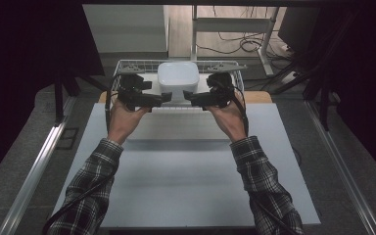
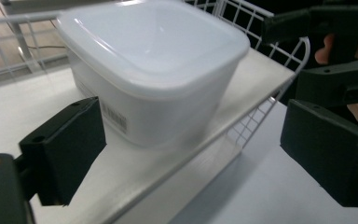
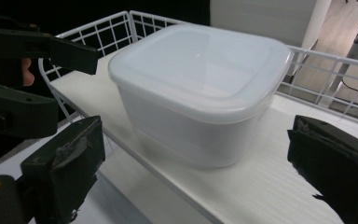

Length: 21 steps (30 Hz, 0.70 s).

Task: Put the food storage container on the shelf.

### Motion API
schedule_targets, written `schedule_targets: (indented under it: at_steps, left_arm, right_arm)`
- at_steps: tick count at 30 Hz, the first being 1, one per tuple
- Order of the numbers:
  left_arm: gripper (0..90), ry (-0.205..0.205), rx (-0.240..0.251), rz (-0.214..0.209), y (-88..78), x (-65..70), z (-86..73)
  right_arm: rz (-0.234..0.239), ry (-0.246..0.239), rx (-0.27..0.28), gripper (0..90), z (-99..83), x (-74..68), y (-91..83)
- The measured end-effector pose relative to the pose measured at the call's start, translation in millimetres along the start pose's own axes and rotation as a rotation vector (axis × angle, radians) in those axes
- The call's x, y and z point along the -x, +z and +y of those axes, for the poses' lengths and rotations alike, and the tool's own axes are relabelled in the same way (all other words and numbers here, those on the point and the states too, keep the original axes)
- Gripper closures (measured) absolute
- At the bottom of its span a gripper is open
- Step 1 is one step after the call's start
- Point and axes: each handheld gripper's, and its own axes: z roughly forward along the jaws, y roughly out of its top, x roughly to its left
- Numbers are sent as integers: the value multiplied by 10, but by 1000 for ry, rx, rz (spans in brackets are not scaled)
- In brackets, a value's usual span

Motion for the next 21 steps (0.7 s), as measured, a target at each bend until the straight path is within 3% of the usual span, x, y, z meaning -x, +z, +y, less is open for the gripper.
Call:
schedule_targets:
  at_steps: [8, 14, 18, 21]
  left_arm:
    - [37, 52, 0, 8, -54, 76, -148]
    - [36, 96, -21, 22, -82, 131, -250]
    - [49, 128, -9, -1, -111, 175, -307]
    - [35, 130, -4, -33, -123, 192, -347]
  right_arm:
    - [16, -45, -31, 18, -132, -33, -45]
    - [20, -52, -34, 13, -210, -23, -98]
    - [22, -54, -28, 12, -267, -21, -154]
    - [27, -58, -28, 12, -310, -28, -195]
